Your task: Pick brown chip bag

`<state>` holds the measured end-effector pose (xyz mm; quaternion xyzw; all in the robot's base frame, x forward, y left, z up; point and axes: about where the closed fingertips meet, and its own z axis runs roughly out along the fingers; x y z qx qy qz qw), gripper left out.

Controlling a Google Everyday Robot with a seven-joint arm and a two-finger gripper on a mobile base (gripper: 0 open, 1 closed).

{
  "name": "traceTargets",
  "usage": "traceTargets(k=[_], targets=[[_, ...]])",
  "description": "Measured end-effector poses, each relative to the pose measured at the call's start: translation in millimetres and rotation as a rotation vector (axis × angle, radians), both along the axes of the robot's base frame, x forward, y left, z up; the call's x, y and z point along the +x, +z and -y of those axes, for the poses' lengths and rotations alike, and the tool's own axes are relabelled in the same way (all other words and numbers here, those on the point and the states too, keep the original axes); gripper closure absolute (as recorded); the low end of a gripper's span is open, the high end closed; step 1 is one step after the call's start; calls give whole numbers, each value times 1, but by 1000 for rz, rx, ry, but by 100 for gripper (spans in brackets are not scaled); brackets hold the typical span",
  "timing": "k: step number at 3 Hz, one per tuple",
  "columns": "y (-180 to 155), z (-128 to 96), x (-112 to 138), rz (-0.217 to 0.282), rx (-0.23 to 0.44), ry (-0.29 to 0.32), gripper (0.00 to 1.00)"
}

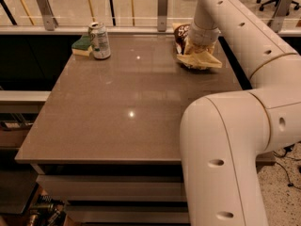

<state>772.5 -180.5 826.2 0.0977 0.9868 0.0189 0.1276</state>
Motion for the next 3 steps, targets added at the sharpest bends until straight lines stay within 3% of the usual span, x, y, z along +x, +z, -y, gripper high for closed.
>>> traceTargets(k=[1, 3], targets=[[3, 0, 0, 0, 0, 0, 100], [3, 0, 0, 0, 0, 0, 100]])
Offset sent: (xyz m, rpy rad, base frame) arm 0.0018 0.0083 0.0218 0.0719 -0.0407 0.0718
